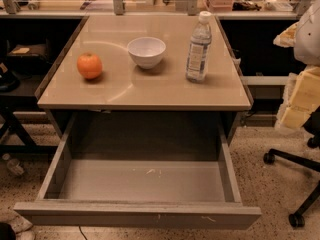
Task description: Place orange into top drawer
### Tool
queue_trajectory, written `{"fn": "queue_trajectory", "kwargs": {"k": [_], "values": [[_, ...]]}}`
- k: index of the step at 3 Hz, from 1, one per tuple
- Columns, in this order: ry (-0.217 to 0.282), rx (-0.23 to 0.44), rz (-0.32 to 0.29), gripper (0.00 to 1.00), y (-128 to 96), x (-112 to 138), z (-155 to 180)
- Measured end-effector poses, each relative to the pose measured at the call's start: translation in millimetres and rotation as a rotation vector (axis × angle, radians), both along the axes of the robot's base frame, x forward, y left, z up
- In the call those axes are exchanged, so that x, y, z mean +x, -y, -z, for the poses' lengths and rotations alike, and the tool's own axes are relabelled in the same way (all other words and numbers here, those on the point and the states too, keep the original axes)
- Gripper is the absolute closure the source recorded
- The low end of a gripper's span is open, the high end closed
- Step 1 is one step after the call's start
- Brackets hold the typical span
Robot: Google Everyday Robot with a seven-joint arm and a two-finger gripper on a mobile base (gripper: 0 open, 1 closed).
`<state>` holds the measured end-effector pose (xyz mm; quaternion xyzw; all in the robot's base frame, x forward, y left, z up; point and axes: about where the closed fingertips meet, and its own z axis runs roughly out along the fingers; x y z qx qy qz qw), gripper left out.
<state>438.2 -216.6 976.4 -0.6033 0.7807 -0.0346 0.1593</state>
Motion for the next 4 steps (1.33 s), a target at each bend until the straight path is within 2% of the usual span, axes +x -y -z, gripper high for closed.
{"fn": "queue_trajectory", "kwargs": {"k": [1,2,4], "values": [[0.000,0.000,0.000,0.00,0.0,0.0,0.0],[0.045,0.026,-0.012,0.00,-15.5,4.1,-1.8],[0.117,0.121,-0.097,0.00,-59.7,11.0,5.5]]}}
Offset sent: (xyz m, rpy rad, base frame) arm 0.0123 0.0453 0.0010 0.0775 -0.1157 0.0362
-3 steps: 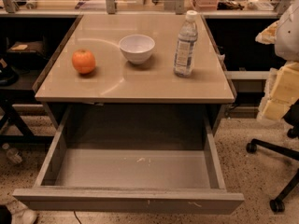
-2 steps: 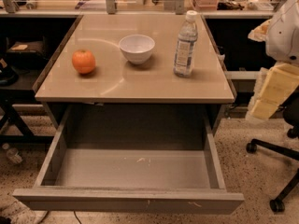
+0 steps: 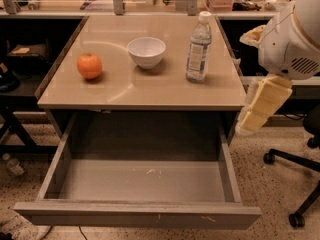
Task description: Place orange into top drawer
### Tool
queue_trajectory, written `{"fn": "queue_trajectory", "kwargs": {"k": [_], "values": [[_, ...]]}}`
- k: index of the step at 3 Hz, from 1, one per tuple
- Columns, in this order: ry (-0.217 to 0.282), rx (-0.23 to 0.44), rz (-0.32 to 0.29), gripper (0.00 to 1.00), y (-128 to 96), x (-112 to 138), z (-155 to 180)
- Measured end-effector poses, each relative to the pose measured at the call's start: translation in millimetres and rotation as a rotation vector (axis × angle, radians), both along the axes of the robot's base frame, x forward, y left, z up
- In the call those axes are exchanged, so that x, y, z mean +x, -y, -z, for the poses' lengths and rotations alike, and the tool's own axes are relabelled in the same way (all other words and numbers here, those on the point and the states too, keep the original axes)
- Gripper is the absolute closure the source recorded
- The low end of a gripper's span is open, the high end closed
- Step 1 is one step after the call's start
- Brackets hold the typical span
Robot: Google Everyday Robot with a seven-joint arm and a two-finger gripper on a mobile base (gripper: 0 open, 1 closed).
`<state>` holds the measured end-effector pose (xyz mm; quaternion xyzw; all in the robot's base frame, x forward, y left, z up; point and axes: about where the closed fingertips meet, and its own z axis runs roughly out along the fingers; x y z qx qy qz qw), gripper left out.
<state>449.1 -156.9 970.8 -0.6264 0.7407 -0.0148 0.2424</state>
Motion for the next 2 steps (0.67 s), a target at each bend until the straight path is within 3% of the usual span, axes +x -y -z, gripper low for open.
{"fn": "queue_trajectory", "kwargs": {"k": [1,2], "values": [[-0.034,0.030,-0.061,0.00,-23.8,-3.7,2.7],[-0.039,0.029,-0.063,0.00,-24.2,-5.2,2.8]]}}
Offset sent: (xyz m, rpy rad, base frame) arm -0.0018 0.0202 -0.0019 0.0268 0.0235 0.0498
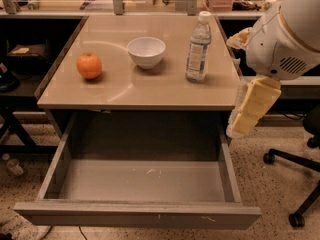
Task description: Place orange into top drawer
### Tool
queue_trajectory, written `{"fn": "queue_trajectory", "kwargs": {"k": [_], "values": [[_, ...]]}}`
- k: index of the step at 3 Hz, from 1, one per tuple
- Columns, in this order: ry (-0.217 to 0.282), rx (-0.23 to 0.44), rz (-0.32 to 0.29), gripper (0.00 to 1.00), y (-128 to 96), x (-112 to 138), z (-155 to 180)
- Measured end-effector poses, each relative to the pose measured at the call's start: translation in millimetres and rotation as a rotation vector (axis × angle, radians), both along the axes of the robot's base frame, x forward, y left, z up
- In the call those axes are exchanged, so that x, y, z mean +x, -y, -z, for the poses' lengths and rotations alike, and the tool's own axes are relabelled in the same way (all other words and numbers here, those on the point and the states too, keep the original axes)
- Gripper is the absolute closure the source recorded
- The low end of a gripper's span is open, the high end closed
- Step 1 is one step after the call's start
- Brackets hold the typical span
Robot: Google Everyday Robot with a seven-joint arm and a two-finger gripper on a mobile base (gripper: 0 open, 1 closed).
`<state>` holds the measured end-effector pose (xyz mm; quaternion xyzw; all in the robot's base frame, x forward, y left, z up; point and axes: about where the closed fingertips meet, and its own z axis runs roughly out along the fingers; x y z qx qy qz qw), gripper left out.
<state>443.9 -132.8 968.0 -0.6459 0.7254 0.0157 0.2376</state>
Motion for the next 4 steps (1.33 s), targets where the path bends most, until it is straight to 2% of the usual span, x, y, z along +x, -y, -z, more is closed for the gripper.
{"fn": "queue_trajectory", "kwargs": {"k": [1,2,3,4], "values": [[-0.015,0.084,0.014,0.00,-18.9,7.1,14.5],[-0.073,0.181,0.027,0.00,-49.9,30.8,32.0],[-0.134,0.246,0.007,0.00,-78.8,50.4,46.5],[-0.140,0.248,0.006,0.00,-80.0,51.7,49.1]]}}
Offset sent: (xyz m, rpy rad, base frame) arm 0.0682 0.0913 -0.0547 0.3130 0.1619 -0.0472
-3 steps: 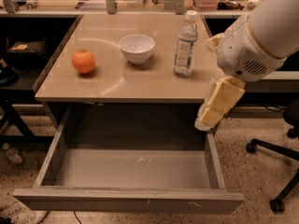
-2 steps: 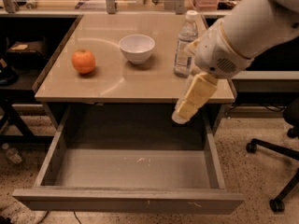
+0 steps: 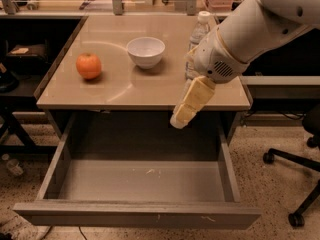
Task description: Place orange into top drawer
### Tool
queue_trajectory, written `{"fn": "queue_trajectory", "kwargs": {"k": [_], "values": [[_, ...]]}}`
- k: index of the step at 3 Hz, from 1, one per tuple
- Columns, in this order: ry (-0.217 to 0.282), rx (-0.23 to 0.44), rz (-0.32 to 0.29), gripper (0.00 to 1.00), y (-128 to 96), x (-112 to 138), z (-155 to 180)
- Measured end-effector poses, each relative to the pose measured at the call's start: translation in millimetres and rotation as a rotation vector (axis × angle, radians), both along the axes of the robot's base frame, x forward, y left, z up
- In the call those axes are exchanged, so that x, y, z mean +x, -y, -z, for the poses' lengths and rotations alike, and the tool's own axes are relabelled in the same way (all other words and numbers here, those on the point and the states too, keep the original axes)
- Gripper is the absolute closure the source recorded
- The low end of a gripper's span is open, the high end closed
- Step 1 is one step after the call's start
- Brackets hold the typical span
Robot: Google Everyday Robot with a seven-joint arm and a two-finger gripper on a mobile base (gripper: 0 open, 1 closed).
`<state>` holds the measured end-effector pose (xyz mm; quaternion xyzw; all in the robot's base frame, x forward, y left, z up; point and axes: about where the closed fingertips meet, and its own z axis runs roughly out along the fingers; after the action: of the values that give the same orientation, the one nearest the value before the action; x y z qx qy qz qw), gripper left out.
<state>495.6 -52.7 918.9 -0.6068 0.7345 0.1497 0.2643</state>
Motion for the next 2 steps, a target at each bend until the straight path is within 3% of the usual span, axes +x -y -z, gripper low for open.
{"fn": "queue_trajectory", "kwargs": {"k": [1,2], "values": [[0.017,0.023,-0.004,0.00,-12.6,1.5,8.0],[0.026,0.081,0.004,0.00,-40.3,10.2,17.6]]}}
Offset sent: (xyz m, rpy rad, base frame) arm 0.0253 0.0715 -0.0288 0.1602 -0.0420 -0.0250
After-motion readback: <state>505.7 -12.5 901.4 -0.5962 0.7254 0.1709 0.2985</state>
